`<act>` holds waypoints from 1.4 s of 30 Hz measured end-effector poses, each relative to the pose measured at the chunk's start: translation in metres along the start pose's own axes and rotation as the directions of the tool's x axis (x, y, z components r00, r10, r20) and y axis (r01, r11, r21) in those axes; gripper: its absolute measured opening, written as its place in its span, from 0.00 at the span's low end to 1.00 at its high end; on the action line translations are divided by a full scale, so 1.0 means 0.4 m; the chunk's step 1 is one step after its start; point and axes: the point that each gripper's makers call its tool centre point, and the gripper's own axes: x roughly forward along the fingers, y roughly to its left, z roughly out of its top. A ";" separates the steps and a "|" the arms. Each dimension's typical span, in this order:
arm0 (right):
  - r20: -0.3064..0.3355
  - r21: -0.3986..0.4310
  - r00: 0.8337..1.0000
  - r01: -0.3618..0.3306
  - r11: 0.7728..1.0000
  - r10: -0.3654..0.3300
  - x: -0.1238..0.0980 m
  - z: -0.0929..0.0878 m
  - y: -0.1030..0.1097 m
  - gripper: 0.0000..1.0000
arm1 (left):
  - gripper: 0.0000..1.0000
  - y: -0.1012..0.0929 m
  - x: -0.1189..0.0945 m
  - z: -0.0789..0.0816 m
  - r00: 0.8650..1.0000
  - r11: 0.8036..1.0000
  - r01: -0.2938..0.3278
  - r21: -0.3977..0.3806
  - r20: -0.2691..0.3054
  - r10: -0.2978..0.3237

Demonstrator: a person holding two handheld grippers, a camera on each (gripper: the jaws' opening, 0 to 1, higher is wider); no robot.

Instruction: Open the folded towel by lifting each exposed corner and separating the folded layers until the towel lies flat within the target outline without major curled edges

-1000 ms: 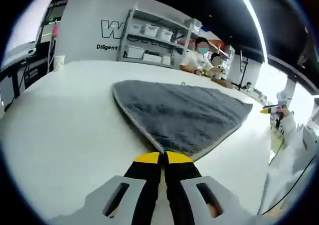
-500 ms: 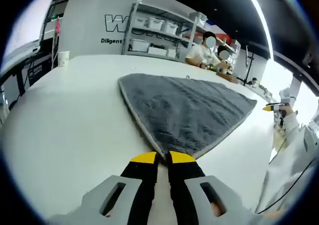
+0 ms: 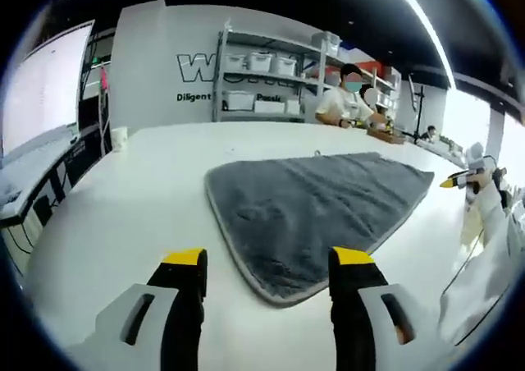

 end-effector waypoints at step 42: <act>0.065 0.175 0.994 0.071 0.982 -0.083 0.180 0.006 -0.169 0.10 | 1.00 -0.020 0.019 -0.035 0.993 0.996 0.009 0.086 -0.118 0.001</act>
